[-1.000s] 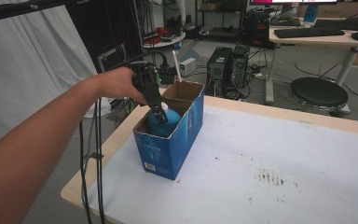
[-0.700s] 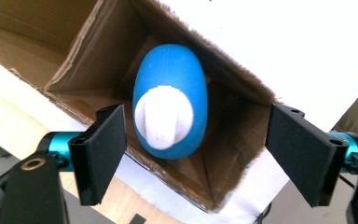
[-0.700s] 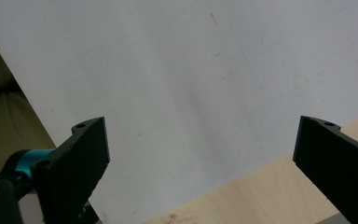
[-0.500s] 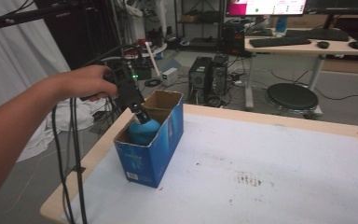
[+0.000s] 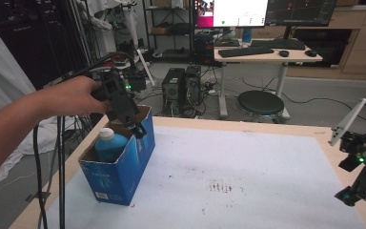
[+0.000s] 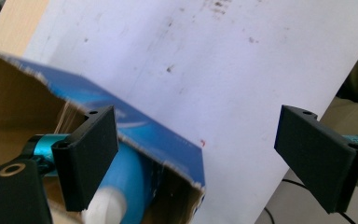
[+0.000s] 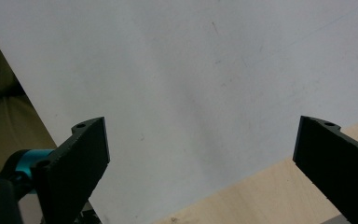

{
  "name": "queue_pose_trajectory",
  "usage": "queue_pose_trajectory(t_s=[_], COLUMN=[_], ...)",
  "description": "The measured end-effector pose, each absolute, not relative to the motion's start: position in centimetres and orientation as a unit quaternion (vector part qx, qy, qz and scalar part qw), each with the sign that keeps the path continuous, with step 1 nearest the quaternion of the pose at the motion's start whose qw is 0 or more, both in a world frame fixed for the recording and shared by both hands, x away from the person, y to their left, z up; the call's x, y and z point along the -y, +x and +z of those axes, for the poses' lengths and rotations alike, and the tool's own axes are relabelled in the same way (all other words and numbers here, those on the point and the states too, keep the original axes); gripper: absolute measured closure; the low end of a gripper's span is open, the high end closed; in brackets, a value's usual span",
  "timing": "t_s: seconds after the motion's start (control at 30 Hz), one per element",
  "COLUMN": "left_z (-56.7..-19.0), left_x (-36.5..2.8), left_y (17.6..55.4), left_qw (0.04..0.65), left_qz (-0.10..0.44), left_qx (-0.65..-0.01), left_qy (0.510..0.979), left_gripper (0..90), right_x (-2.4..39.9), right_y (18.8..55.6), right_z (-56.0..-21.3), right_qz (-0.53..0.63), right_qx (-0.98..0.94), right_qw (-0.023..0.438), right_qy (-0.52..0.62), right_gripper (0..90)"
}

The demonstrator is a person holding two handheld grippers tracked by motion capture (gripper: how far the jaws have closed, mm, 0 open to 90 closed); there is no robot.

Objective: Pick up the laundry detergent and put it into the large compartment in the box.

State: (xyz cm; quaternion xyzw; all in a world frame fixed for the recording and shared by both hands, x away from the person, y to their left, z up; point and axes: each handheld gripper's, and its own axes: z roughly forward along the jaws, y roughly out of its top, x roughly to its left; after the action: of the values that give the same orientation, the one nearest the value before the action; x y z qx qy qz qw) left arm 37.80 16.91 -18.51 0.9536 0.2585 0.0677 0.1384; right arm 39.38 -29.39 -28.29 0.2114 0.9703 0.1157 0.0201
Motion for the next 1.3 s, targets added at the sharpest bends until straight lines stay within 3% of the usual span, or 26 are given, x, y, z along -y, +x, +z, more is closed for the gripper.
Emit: queue_pose_trajectory(t_s=[0.07, 0.17, 0.43, 1.3], left_z=[-18.8, -19.5, -21.8, -25.9], left_x=[-15.8, -14.1, -10.0, -0.4], left_y=[37.8, 37.8, 37.7, 35.9], left_qw=[0.140, 0.137, 0.107, 0.112], left_qz=[0.070, 0.079, 0.077, 0.041], left_qx=[-0.248, -0.232, -0.197, -0.157], left_qy=[0.956, 0.960, 0.971, 0.980], left_gripper=[13.1, 1.7, 1.7, 1.8], right_x=[29.4, 29.4, 29.4, 28.1], right_y=[39.3, 39.2, 38.9, 37.5], right_z=[-28.2, -28.2, -28.0, -28.3], right_qz=[0.117, 0.121, 0.125, 0.151], right_qx=[-0.970, -0.970, -0.970, -0.968], right_qw=[0.021, 0.023, 0.029, 0.031], right_qy=[0.211, 0.209, 0.207, 0.198], right_gripper=[2.6, 2.6, 2.6, 2.6])
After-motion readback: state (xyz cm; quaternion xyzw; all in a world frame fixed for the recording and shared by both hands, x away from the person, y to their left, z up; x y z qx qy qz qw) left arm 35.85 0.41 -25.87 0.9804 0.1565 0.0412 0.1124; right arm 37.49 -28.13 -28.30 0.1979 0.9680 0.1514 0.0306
